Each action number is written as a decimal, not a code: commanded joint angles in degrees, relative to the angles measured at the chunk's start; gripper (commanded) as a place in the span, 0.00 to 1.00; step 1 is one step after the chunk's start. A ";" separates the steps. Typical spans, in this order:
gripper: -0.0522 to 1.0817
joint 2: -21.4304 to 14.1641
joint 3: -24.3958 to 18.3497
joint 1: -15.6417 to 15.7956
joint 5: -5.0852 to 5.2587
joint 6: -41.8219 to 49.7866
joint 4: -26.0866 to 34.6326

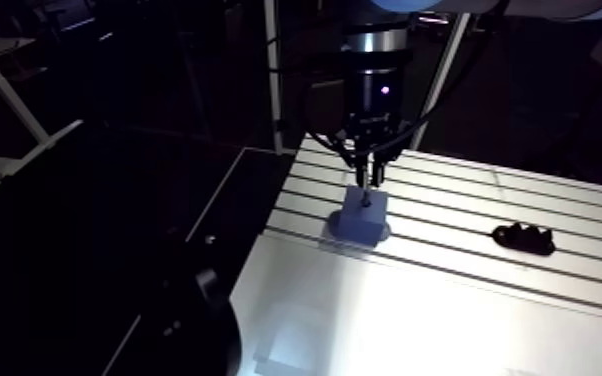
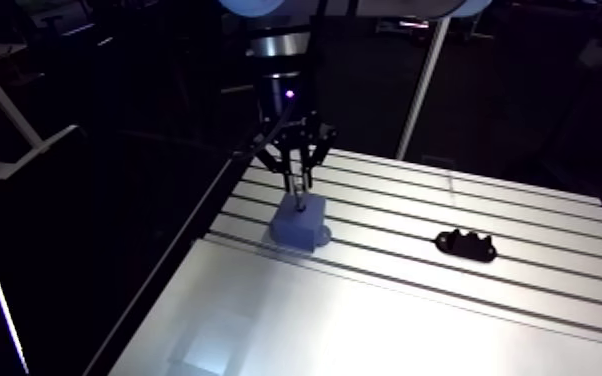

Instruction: Pick up the M10 bolt and insert it into the hex recess until seated.

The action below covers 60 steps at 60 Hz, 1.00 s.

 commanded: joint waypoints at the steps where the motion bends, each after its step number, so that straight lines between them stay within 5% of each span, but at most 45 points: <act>1: 0.79 0.08 0.01 0.03 0.00 0.00 -0.05; 60: 0.79 0.44 0.01 0.11 -0.01 -0.17 -0.05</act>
